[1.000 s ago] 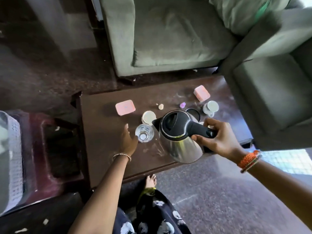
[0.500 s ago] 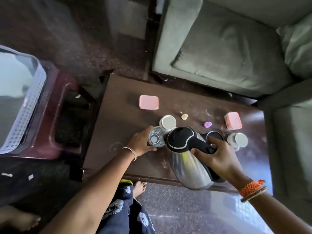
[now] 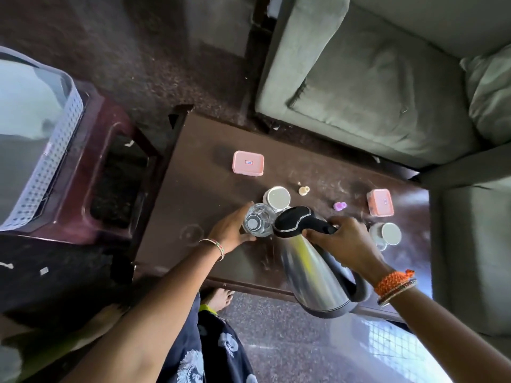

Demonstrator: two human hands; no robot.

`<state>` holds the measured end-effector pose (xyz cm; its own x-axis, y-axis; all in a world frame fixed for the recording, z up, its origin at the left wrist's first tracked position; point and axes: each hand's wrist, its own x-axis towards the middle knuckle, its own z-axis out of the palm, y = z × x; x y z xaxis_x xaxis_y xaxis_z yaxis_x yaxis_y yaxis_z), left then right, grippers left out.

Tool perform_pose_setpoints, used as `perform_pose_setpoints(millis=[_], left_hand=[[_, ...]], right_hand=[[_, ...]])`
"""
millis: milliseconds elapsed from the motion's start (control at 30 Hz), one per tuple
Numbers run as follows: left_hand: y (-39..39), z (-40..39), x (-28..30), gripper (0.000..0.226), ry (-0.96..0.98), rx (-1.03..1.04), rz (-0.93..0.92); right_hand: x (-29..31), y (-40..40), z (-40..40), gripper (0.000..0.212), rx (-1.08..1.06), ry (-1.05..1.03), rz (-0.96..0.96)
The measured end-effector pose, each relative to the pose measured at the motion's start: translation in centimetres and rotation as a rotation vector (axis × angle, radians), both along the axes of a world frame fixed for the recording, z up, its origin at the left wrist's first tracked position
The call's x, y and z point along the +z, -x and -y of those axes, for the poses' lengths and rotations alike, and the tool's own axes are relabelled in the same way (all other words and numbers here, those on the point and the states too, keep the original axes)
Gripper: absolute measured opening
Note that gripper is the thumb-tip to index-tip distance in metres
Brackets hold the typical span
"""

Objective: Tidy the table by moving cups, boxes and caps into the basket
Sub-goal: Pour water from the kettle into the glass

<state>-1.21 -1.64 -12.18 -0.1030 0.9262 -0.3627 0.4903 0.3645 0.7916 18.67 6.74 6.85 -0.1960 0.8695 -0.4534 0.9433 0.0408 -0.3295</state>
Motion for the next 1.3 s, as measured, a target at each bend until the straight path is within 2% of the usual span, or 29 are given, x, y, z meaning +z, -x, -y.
perform_pose_setpoints(millis=[267, 400, 533, 1067, 1300], left_hand=[[0.1, -0.2, -0.1, 0.093, 0.033, -0.002, 0.013], [0.1, -0.2, -0.1, 0.092, 0.039, 0.014, 0.026], [0.3, -0.2, -0.1, 0.090, 0.032, 0.011, 0.011], [0.7, 0.0, 0.4, 0.083, 0.037, 0.000, 0.017], [1.2, 0.0, 1.1, 0.072, 0.027, -0.006, -0.020]], right_hand=[[0.8, 1.1, 0.6, 0.038, 0.119, 0.001, -0.006], [1.4, 1.9, 0.7, 0.018, 0.175, -0.025, -0.046], [0.7, 2.1, 0.3, 0.043, 0.115, -0.018, 0.027], [0.2, 2.5, 0.4, 0.041, 0.123, -0.010, 0.025], [0.8, 2.9, 0.6, 0.040, 0.146, -0.011, 0.036]])
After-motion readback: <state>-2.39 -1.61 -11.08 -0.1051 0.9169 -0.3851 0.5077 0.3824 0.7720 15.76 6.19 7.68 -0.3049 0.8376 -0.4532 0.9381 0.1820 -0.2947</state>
